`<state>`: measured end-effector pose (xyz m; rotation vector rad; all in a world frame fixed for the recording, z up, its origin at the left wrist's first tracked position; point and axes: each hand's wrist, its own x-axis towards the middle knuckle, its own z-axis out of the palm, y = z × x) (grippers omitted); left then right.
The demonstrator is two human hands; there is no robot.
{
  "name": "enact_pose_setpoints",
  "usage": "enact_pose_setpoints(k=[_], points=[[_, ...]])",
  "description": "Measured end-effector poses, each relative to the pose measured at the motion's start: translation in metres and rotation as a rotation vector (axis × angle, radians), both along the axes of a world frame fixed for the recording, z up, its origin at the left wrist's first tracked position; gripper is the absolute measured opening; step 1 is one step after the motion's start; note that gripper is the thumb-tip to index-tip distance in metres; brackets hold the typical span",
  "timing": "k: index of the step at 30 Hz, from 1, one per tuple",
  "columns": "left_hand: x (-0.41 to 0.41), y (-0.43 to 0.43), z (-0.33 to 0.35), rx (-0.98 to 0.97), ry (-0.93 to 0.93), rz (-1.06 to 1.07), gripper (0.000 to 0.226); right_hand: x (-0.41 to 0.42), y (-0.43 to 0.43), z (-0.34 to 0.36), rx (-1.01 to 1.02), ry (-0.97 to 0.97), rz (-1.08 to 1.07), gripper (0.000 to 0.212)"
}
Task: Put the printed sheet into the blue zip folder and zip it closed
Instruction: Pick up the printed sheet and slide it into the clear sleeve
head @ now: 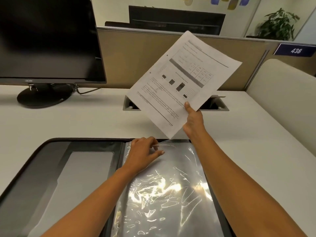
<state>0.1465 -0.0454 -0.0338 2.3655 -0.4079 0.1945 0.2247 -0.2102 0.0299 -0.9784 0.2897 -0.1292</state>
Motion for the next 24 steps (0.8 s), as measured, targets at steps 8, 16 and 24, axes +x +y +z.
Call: enact_pose_setpoints(k=[8, 16, 24], points=[[-0.001, 0.002, 0.002, -0.072, -0.11, -0.031, 0.033, 0.009, 0.005, -0.005, -0.042, 0.044, 0.076, 0.015], [0.0, -0.001, 0.002, -0.096, -0.199, -0.079, 0.018, 0.011, 0.011, -0.006, -0.105, 0.014, 0.156, 0.019], [0.008, 0.013, 0.011, -0.014, -0.196, -0.085, 0.041, 0.01, -0.011, -0.019, -0.344, 0.153, 0.245, 0.02]])
